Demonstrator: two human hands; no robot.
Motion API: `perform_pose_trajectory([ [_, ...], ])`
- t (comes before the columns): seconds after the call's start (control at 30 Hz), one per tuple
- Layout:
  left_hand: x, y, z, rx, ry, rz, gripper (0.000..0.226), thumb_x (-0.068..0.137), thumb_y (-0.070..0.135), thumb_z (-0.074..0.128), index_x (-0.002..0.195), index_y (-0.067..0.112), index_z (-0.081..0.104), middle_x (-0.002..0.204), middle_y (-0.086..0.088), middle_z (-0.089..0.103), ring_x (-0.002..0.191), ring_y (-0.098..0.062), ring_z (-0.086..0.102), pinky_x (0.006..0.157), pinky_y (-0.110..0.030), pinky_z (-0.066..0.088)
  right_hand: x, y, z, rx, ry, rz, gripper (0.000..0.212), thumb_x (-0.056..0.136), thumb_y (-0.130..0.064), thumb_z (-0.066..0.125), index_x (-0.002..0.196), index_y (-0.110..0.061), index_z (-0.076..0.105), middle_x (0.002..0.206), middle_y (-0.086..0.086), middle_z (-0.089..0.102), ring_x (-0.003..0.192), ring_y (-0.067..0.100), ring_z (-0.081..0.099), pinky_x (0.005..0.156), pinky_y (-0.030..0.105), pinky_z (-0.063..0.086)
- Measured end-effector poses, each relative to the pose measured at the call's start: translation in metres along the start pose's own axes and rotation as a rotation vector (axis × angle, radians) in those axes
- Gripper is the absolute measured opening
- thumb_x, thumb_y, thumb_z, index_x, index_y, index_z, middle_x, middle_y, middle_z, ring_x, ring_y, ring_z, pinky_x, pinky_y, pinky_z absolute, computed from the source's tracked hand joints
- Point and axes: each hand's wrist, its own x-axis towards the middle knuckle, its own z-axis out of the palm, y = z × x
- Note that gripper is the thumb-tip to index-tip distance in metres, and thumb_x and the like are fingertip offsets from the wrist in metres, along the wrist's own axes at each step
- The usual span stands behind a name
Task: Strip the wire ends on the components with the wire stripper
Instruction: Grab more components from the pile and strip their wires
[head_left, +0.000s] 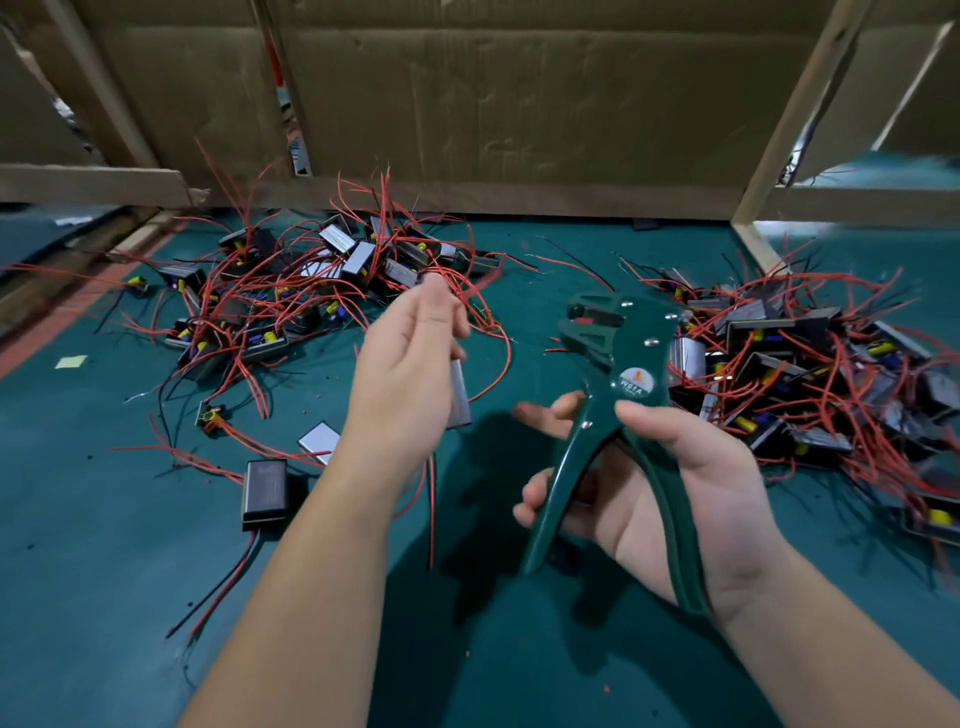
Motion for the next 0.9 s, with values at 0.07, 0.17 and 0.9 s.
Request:
perform_pose_trajectory([
  [0.07,-0.001,0.004,0.001,-0.275,-0.007,-0.089,0.039,0.101,0.033,0.036,0.067,0.024,0.052,0.064,0.014,0.051,0.064,-0.011,0.045,0.06,-0.027,0.034,-0.002,0.002,-0.001,-0.015,-0.099,0.058,0.062,0.052,-0.029,0.084,0.107,-0.005,0.07,0.094,0.027,0.059,0.07,0.037,0.064,0.072,0.051,0.054],
  [0.17,-0.008,0.008,0.006,-0.52,-0.208,-0.233,0.037,0.1,0.037,0.035,0.07,0.022,0.05,0.062,0.012,0.054,0.051,-0.008,0.044,0.053,-0.022,0.037,-0.003,0.007,0.003,-0.034,-0.297,0.068,0.071,0.069,-0.028,0.074,0.133,-0.005,0.053,0.108,0.031,0.046,0.076,0.038,0.063,0.08,0.054,0.049],
  [0.9,-0.016,-0.005,0.016,-0.276,-0.453,-0.032,0.028,0.094,0.026,0.037,0.073,0.019,0.054,0.126,-0.015,0.051,0.127,-0.018,0.05,0.11,-0.036,0.035,0.0,-0.022,-0.01,0.0,-0.014,-0.086,0.09,0.045,-0.017,0.088,0.129,-0.008,0.058,0.097,0.017,0.068,0.067,0.032,0.067,0.07,0.048,0.057],
])
